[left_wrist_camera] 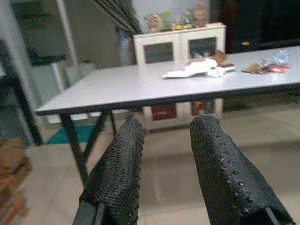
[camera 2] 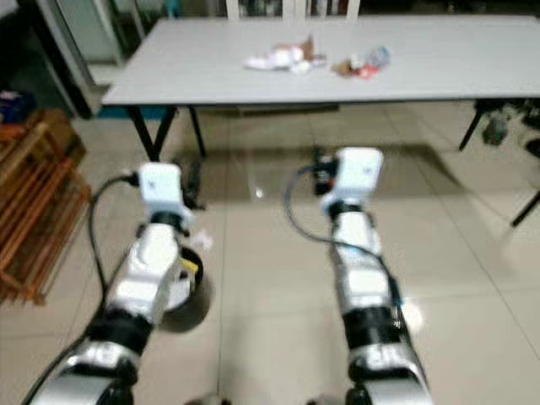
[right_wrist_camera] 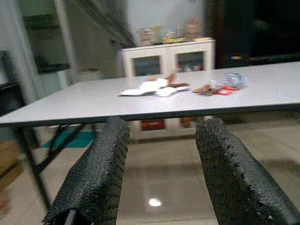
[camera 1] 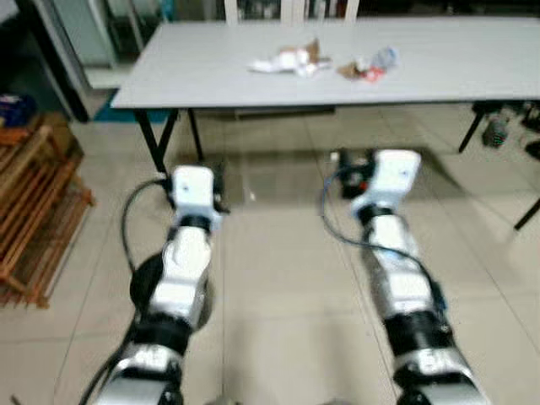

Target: Picking trash to rubbish bin

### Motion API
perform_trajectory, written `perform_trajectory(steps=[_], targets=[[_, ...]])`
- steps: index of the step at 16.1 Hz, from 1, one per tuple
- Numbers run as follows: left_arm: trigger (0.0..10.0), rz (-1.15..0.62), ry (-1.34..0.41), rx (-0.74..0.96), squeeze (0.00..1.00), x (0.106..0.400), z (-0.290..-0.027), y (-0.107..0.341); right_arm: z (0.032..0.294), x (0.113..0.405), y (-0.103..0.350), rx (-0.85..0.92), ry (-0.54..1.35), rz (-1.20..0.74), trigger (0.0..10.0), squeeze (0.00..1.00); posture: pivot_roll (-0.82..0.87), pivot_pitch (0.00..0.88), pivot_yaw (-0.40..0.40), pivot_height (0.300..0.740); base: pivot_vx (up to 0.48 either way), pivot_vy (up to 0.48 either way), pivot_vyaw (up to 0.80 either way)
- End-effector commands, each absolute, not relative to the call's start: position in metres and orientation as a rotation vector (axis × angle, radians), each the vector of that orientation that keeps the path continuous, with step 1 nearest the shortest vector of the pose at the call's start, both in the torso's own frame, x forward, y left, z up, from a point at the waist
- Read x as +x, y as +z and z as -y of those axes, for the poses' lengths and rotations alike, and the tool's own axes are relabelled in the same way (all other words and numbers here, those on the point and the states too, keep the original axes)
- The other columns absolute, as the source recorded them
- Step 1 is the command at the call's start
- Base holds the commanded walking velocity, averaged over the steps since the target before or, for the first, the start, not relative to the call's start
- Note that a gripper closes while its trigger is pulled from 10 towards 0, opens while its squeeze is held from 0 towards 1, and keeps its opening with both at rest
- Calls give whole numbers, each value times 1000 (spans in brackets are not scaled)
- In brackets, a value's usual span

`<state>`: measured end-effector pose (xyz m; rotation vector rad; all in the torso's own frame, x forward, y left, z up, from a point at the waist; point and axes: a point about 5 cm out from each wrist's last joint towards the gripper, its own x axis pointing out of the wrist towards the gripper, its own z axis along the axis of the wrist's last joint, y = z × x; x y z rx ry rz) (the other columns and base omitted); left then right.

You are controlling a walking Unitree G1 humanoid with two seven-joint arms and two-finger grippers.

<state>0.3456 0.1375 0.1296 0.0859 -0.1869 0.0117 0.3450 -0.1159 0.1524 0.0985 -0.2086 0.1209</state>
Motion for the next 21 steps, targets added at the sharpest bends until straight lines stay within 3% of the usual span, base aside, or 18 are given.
perform_trajectory(steps=[1, 8, 21], targets=[[10000, 196, -3, 80, 0, 347, -133, 134, 122, 347, 155, 97, 107, 206, 10000, 0, -2, 34, 57, 720, 0, -285, 0], [10000, 164, -59, 68, 0, 346, -126, 129, 121, 348, 155, 98, 115, 197, 10000, 0, 0, 39, 54, 720, 0, 0, 0], [10000, 158, -72, 83, 0, 347, -127, 131, 122, 349, 151, 107, 106, 163, 10000, 0, 6, 35, 54, 720, 338, 0, -163]])
